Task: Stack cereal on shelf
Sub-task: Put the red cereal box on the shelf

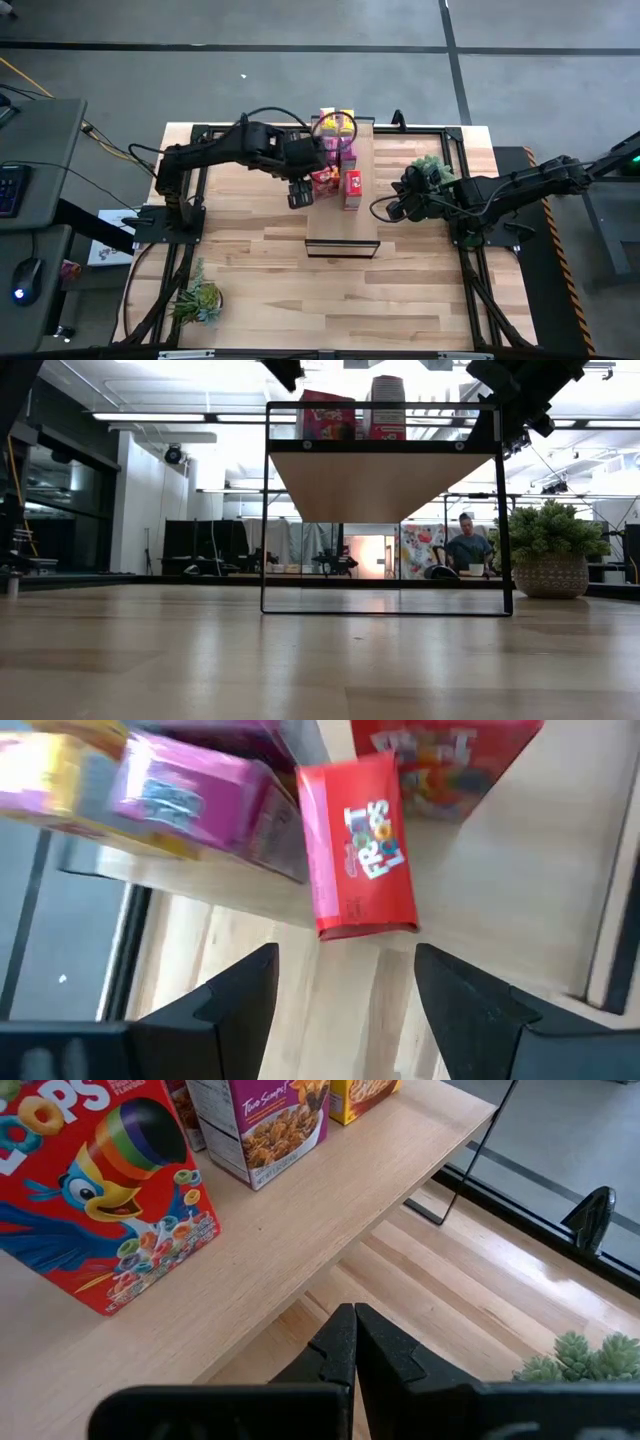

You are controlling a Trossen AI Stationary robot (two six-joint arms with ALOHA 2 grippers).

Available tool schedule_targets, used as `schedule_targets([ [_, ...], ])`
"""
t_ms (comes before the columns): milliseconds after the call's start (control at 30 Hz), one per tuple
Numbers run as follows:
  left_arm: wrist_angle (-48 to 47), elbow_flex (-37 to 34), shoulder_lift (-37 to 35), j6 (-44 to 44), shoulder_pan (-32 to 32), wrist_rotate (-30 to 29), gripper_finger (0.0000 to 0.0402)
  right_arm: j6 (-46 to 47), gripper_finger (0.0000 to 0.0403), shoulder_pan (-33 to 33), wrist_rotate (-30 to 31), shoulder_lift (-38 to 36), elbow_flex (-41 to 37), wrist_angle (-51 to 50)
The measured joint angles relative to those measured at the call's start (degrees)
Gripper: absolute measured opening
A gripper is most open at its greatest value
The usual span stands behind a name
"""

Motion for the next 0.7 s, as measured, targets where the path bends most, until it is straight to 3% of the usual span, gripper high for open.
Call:
schedule_targets([
  [100, 0.52, 0.43, -1.9, -0.44, -0.42, -2.4, 0.0221, 0.0, 0.0, 0.02, -0.1, 0.0, 0.0, 0.0],
  [200, 1.31, 0.45, -3.03, -0.53, -0.76, -8.6, 0.0203, 0.0, 0.0, 0.01, -1.02, 0.0, 0.0, -0.02],
  [300, 2.53, 0.37, -3.73, -0.59, -0.94, -12.53, 0.0157, -0.02, 0.0, 0.02, -1.53, 0.0, 0.0, -0.23],
  [400, 6.18, -1.7, -5.65, -0.47, -1.39, -13.64, 0.0085, -0.02, 0.0, 0.01, -1.52, 0.0, 0.0, -0.84],
  [500, 13.71, -10.43, -10.02, 0.34, -1.73, -14.81, 0.0016, -0.05, 0.0, 0.0, -1.5, -0.01, 0.0, -1.31],
  [700, 38.68, -42.68, -25.8, 0.4, -0.32, -16.98, 0.0003, -0.15, 0.0, 0.01, -1.53, 0.0, 0.0, -2.35],
])
